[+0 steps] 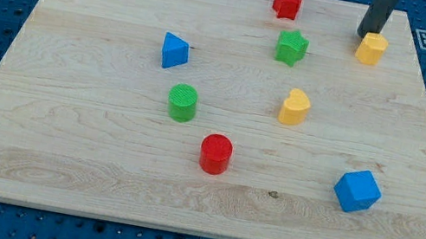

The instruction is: Push yellow hexagon to the blue triangle

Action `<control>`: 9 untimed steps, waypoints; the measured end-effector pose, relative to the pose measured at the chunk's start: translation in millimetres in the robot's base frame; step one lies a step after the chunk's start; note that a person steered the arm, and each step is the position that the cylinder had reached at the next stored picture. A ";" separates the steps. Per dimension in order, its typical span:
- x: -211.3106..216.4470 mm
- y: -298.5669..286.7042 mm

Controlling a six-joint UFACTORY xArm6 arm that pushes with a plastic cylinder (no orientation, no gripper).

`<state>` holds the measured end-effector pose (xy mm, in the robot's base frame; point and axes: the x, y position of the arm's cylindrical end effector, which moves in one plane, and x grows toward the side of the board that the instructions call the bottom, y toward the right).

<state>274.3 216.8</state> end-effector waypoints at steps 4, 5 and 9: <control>92.8 15.2; 108.1 15.8; 160.9 64.3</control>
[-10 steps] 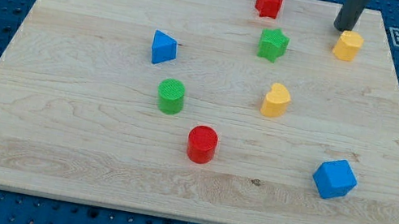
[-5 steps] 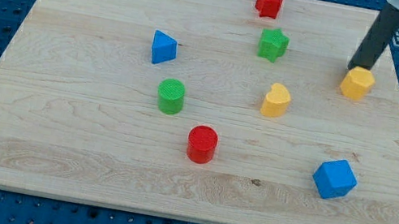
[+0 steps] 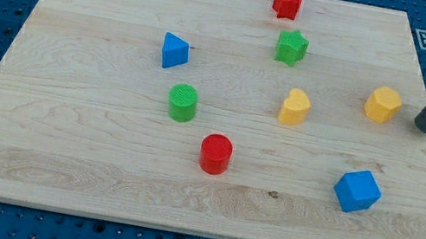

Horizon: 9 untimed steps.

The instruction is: Push yellow hexagon to the blue triangle

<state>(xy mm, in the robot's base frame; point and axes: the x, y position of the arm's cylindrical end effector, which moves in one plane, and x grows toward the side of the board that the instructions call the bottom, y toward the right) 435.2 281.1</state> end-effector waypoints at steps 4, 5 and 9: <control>-29.0 -58.0; -28.8 -61.4; -11.0 -169.2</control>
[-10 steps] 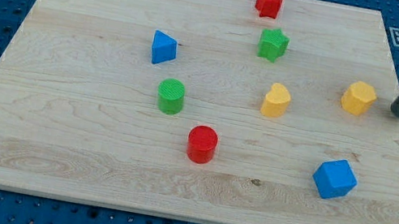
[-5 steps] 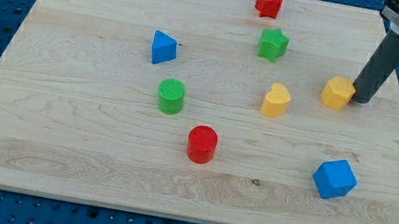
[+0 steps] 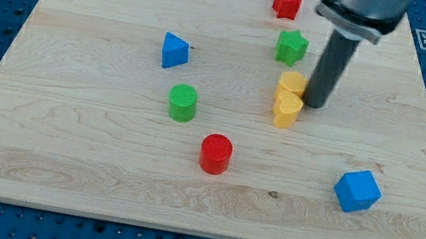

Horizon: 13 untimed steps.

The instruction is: Push yellow hexagon to the blue triangle

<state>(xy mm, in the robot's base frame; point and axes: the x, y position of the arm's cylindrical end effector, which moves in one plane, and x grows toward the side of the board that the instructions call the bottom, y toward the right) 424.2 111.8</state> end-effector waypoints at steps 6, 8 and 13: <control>-25.6 -19.3; -18.0 -52.9; -18.9 -133.7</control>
